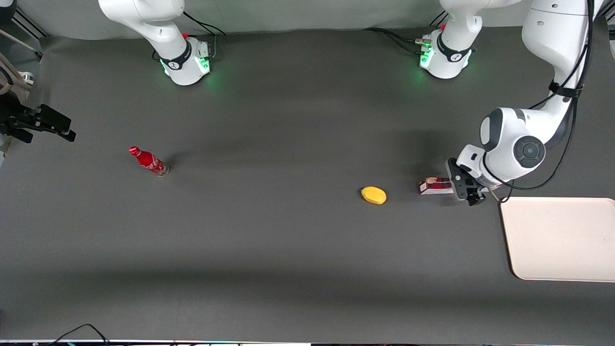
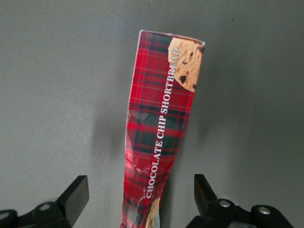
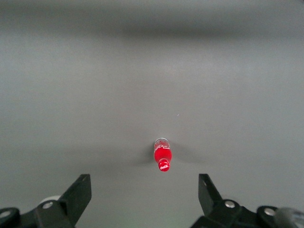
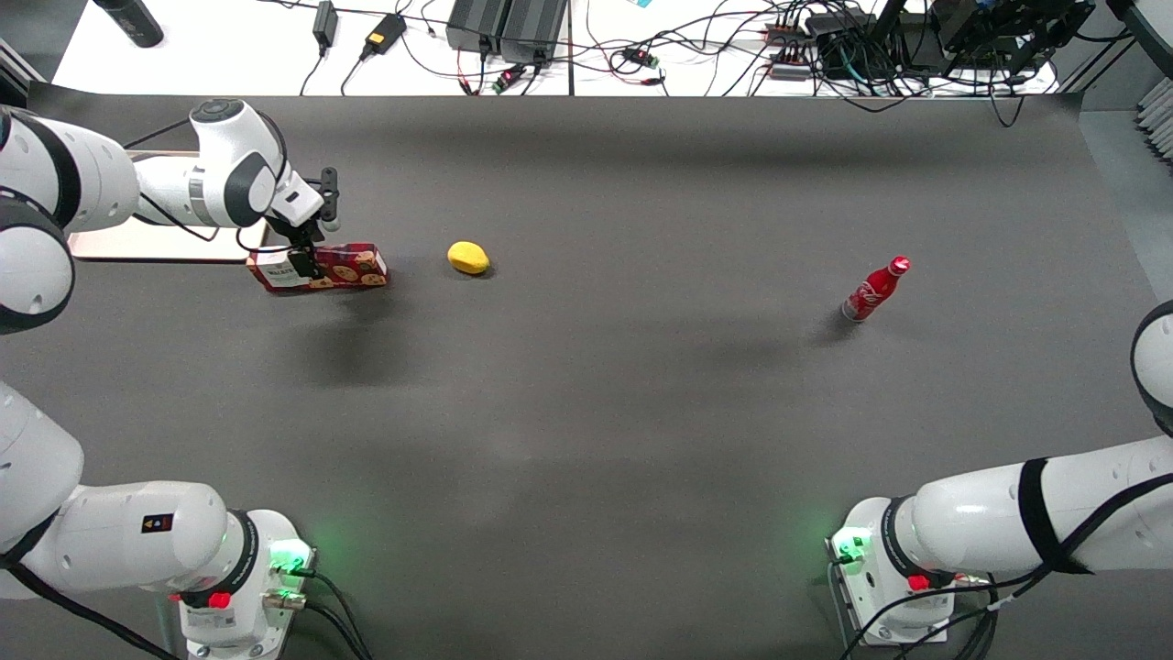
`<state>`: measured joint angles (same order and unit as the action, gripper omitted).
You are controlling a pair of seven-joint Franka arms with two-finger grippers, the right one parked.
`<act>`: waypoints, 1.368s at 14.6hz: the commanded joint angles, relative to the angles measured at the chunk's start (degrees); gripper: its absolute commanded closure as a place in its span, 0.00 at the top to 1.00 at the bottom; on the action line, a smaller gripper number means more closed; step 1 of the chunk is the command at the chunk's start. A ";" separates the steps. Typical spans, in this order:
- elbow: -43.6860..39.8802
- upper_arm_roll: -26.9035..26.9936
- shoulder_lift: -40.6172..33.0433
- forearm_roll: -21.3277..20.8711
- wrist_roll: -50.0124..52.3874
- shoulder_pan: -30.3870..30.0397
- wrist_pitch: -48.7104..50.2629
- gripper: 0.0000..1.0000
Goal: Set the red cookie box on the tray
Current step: 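Lower the left gripper and grasp the cookie box at its end, then lift the cookie box and carry it over the white tray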
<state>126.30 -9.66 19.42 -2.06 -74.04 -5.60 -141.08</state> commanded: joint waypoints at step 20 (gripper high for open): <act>-12.54 5.86 -5.09 9.53 10.20 -1.79 9.76 0.00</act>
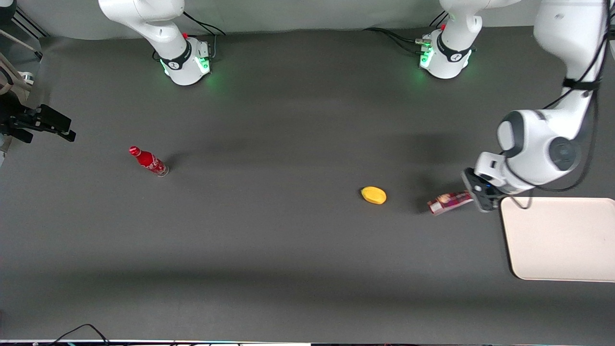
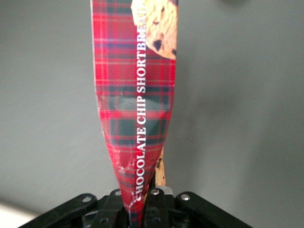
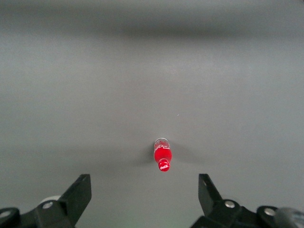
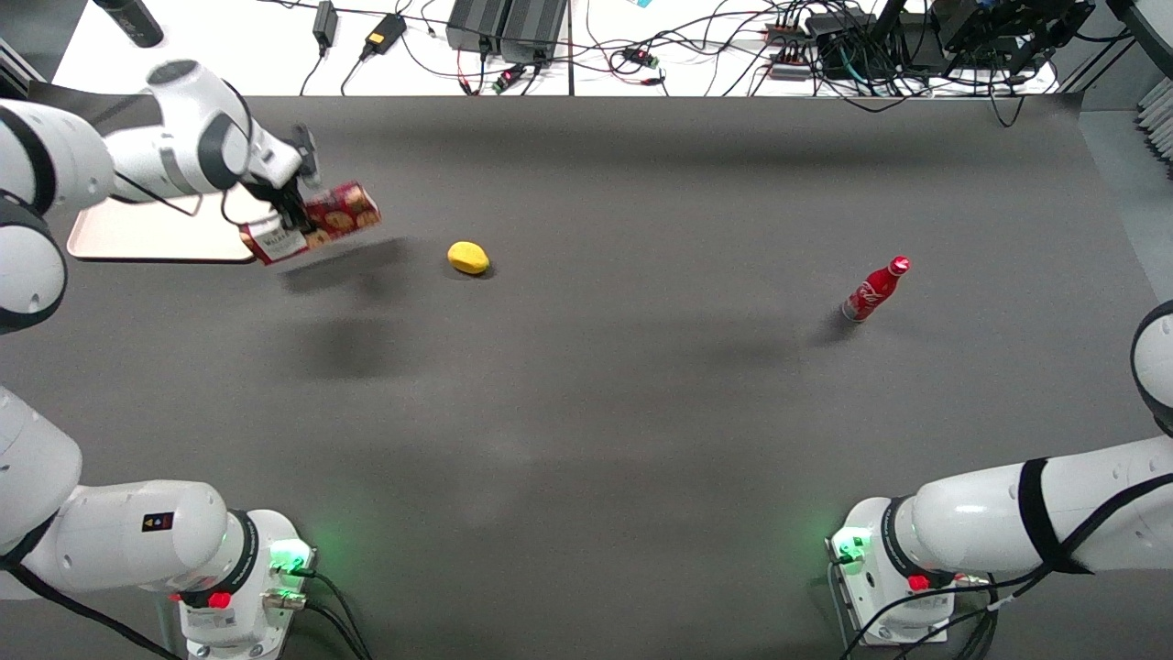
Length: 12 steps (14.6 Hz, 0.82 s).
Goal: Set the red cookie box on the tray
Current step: 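Lift the cookie box and carry it over the white tray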
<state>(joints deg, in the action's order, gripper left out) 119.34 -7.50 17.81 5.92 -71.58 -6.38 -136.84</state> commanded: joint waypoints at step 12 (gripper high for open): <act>-45.30 25.41 19.42 9.54 28.14 -4.33 14.12 0.00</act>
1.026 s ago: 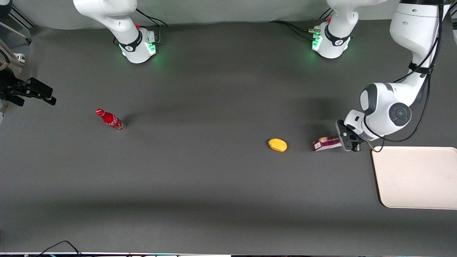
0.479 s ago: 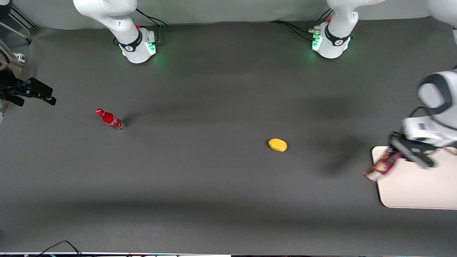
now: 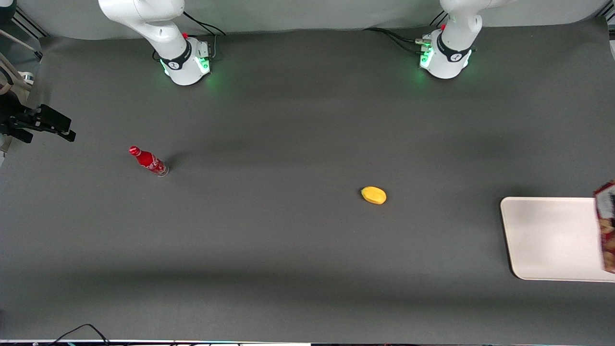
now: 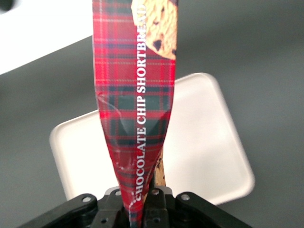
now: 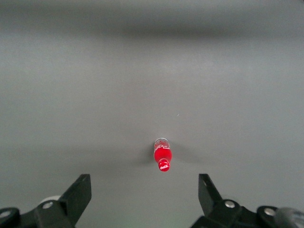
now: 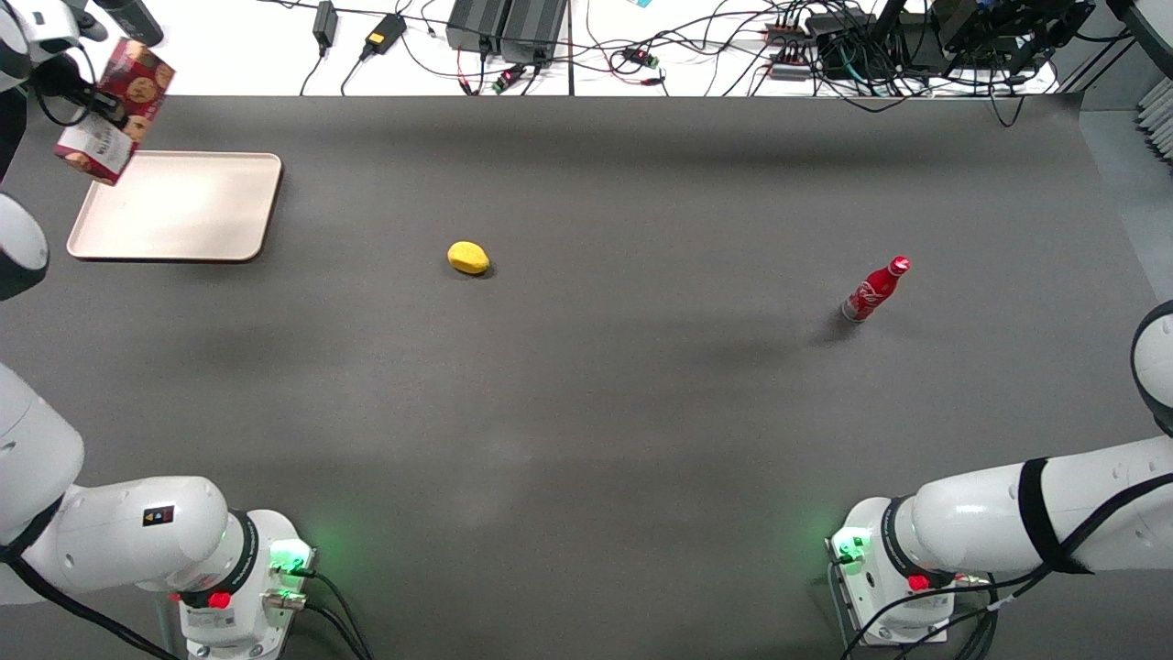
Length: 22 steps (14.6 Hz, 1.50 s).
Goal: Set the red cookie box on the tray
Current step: 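Lower the box onto the tray edge and open the left gripper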
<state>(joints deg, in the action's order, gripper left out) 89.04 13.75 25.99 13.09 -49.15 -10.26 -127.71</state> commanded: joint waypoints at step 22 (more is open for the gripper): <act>-32.35 3.47 34.31 5.55 12.23 -10.92 3.78 1.00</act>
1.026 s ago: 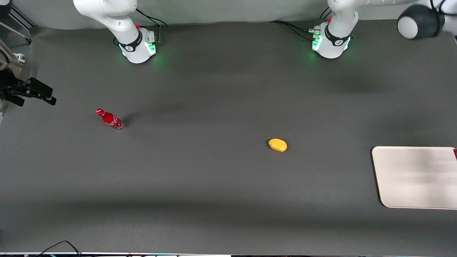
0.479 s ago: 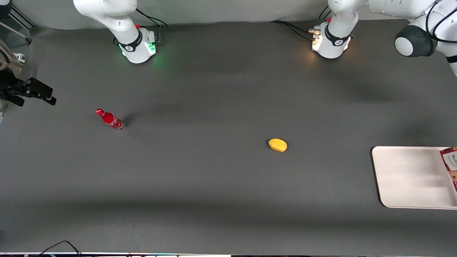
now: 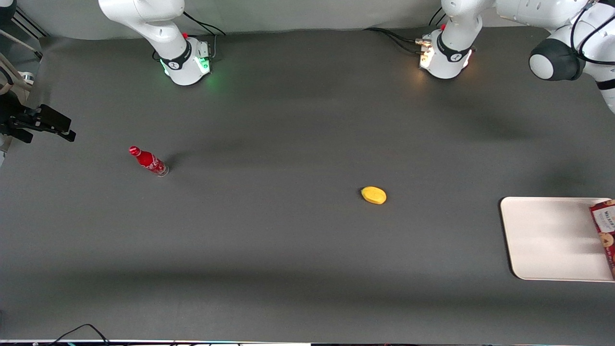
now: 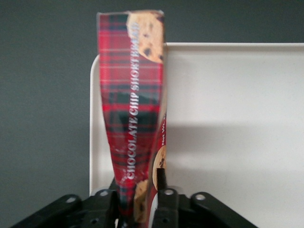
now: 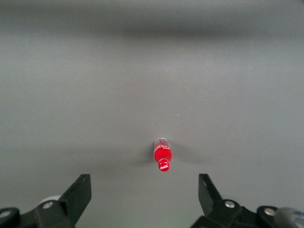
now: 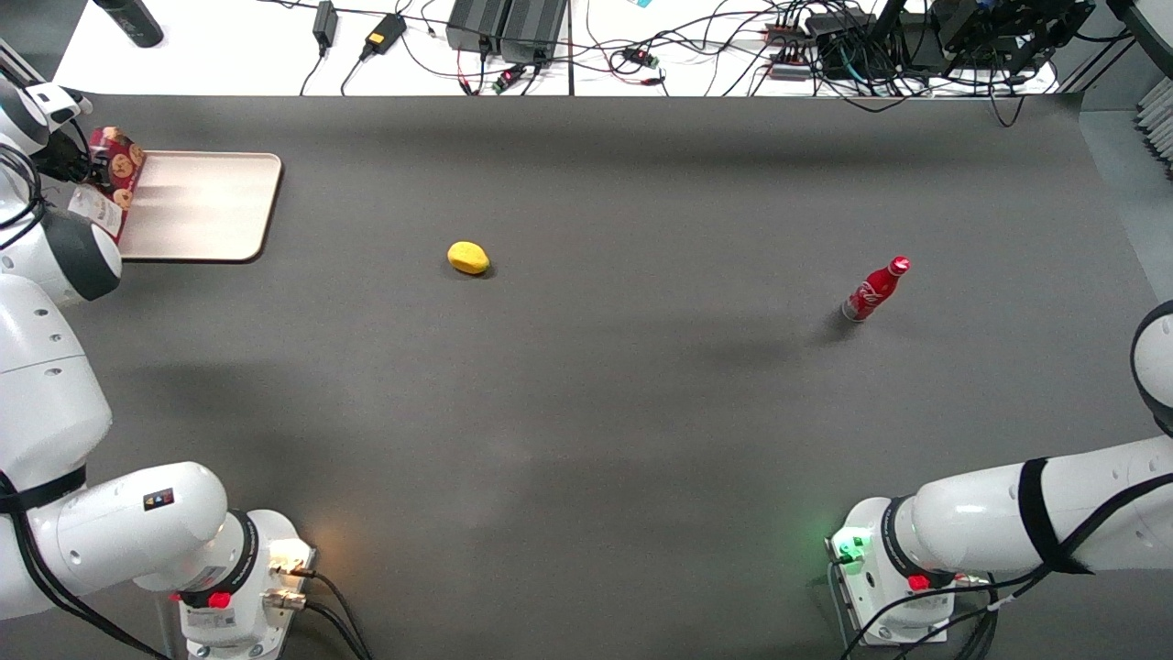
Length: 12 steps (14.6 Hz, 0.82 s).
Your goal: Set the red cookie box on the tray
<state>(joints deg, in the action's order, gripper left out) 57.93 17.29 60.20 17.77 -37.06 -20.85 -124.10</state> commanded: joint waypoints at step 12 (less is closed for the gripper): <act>9.63 -9.37 -16.50 2.51 -4.94 0.46 11.08 1.00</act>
<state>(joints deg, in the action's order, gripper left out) 57.44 12.96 49.45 17.77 -37.69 -20.12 -111.80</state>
